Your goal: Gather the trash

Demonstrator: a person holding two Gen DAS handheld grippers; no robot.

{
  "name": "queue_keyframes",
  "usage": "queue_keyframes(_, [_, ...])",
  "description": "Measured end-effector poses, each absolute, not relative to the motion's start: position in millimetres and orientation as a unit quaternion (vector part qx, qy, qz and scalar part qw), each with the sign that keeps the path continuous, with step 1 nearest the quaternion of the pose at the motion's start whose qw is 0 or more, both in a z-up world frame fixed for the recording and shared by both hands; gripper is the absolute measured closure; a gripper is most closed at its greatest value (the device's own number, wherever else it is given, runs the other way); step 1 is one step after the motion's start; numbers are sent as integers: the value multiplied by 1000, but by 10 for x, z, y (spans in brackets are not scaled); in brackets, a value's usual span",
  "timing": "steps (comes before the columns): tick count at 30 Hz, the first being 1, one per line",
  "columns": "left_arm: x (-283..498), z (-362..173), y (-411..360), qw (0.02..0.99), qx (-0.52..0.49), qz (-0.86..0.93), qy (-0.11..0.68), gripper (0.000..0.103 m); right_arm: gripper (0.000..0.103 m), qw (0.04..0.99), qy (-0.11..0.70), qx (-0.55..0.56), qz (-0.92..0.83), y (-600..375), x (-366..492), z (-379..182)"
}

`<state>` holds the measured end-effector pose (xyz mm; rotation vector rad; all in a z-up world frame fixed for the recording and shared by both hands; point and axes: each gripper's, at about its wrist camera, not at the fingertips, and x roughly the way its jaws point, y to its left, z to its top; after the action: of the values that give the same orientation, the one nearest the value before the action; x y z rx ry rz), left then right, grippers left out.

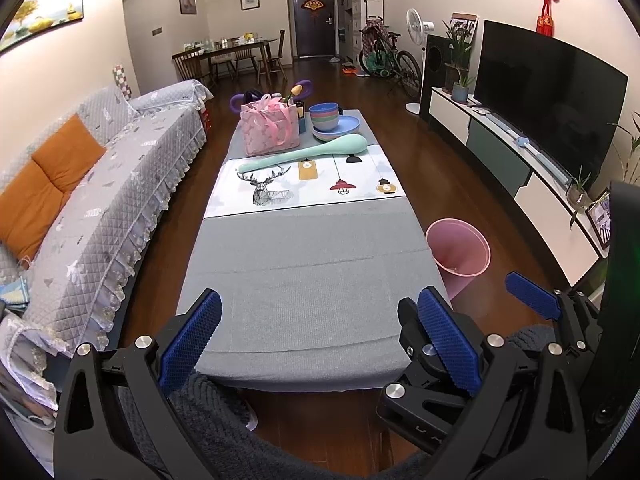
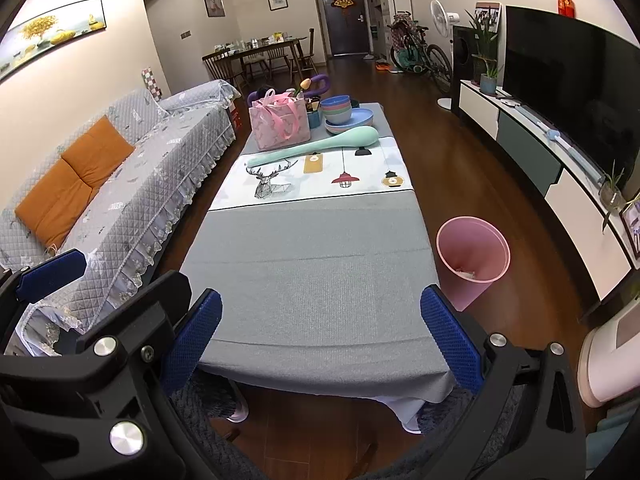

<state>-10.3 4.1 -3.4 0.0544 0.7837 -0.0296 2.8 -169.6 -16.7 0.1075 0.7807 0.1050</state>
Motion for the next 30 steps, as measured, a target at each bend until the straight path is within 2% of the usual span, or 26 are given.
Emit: queue_keyframes(30, [-68,-88,38,919,34,-37,391,8,5,920,386,60,43,-1781,10,-225])
